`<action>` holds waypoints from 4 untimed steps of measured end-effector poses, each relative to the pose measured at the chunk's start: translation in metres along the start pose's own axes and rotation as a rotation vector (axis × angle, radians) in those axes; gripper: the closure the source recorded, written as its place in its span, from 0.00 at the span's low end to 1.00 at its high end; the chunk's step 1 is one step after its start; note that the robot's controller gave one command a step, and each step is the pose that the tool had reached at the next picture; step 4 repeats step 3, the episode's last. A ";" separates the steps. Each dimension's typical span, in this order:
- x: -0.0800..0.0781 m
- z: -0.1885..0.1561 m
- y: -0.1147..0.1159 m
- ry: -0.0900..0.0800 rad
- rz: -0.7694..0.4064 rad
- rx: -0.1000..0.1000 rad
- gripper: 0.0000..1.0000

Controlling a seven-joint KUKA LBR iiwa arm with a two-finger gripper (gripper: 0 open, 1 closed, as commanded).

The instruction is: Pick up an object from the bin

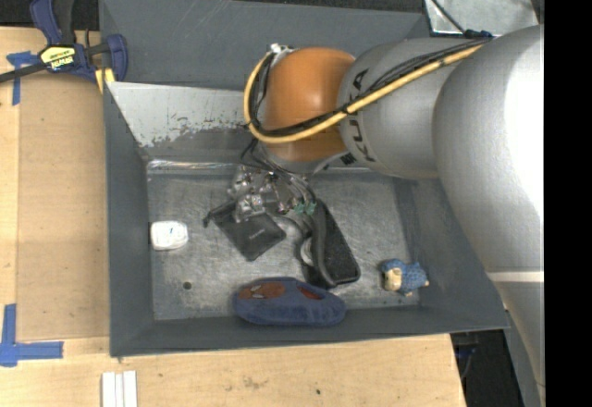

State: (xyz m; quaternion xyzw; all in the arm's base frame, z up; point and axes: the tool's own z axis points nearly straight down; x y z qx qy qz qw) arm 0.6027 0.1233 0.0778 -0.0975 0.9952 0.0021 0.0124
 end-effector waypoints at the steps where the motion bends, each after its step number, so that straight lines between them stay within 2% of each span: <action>1: -0.008 -0.146 -0.108 0.012 -0.103 0.006 1.00; 2: 0.065 -0.056 -0.168 0.031 -0.207 -0.003 1.00; 3: 0.060 -0.158 -0.163 0.014 -0.316 0.003 1.00; 4: 0.060 -0.158 -0.163 0.014 -0.316 0.003 1.00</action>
Offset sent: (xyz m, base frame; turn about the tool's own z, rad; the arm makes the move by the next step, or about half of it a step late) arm 0.0218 -0.1007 0.1397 -0.1099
